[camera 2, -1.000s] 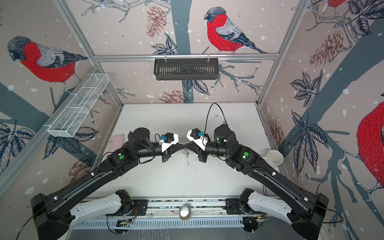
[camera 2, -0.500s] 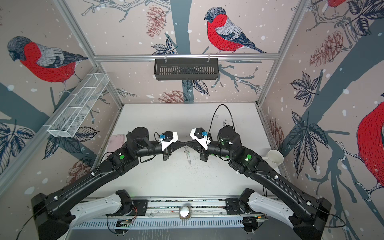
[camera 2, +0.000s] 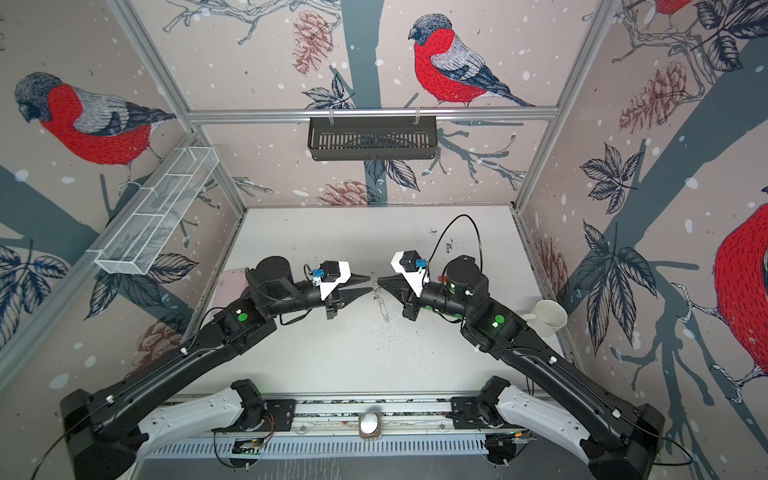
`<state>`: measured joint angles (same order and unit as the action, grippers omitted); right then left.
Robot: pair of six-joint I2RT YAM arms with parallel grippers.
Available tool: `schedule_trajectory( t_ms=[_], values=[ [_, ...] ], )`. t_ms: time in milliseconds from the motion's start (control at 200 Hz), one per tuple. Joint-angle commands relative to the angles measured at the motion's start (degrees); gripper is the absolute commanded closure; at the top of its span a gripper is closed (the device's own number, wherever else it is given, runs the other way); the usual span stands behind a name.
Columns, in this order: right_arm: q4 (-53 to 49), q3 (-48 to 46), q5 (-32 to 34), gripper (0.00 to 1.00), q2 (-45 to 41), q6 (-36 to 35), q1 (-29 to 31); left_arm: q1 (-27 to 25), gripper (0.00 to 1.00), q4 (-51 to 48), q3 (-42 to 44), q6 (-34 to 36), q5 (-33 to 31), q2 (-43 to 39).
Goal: Put the keys on the keyring
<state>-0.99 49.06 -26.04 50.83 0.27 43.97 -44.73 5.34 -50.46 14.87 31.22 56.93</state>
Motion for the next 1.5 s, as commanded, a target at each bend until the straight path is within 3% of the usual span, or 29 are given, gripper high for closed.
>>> schedule_trajectory(
  t_ms=[0, 305, 620, 976, 1261, 1496],
  values=[
    [5.90, -0.40, -1.01, 1.00, -0.55, 2.66, -0.47, 0.34, 0.74, 4.20, 1.53, -1.89, -1.55, -1.15],
    [9.88, -1.17, -2.83, 1.00, -0.91, 4.82, -1.10, 1.07, 0.75, 18.38, 8.59, -10.07, -0.98, -2.84],
    [11.45, -1.34, -4.24, 1.00, -0.68, 5.24, -1.07, 1.14, 0.78, 27.67, 9.42, -15.11, 3.10, 0.85],
    [12.06, -1.33, -5.14, 1.00, -0.19, 5.39, -1.07, 1.14, 0.87, 30.29, 8.71, -16.63, 6.81, 3.18],
    [13.04, -1.27, -6.12, 1.00, -0.11, 6.21, -1.03, 1.14, 0.87, 32.03, 8.93, -17.64, 8.01, 4.13],
    [12.67, -1.25, -6.50, 1.00, 0.25, 6.32, -1.12, 1.14, 1.00, 30.60, 7.81, -16.71, 8.36, 4.55]
  ],
)
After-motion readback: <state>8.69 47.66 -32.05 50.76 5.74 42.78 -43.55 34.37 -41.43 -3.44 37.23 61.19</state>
